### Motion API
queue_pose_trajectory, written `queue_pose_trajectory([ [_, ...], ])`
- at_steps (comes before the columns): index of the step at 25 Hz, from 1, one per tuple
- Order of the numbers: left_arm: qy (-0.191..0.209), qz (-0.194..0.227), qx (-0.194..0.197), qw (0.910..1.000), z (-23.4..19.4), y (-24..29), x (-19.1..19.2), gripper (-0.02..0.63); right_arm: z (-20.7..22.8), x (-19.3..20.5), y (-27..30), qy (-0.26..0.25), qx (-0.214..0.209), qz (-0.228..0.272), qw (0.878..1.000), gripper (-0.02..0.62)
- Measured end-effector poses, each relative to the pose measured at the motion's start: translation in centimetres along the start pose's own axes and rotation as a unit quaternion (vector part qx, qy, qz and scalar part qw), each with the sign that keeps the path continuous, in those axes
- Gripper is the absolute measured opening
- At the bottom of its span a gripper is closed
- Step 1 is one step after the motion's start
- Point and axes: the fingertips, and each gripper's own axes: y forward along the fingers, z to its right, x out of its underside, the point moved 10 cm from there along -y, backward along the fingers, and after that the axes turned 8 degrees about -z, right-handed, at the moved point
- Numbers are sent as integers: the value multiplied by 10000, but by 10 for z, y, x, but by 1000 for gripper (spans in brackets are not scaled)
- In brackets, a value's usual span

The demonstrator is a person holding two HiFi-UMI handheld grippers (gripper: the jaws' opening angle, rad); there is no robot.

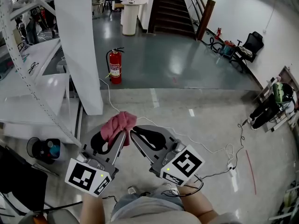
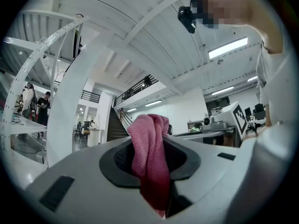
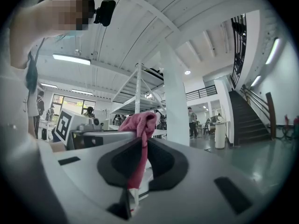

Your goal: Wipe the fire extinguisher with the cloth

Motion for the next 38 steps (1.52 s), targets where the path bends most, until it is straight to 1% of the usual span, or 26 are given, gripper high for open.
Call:
queue_pose_trajectory([
  [5, -93, 34, 48, 9999, -2, 7, 3, 117, 6, 1, -5, 159, 112, 77, 9998, 44],
  [9, -136, 29, 82, 9999, -3, 21, 6, 117, 19, 6, -10, 105, 166, -21, 9998, 44],
  [13, -133, -14, 65, 9999, 0, 40, 7, 117, 43, 10, -14, 289, 223, 95, 9993, 40],
  [15, -117, -35, 26, 9999, -1, 52, 7, 117, 58, 10, -14, 364, 161, 169, 9991, 40],
  [17, -125, -16, -66, 9999, -4, 67, 5, 117, 76, 10, -11, 330, 79, 190, 9992, 38],
  [22, -96, 0, -341, 9994, -3, 120, -1, 115, 135, 11, -7, 299, -222, 218, 9991, 37],
  [30, -116, 119, -848, 9963, 12, 230, -14, 115, 258, 5, -25, 191, -651, 281, 9973, 37],
  [34, -36, 197, -1048, 9943, 30, 283, -20, 115, 317, 8, -49, 171, -752, 299, 9966, 37],
  [38, 23, 212, -1163, 9930, 43, 322, -21, 115, 360, 12, -66, 140, -782, 338, 9963, 37],
])
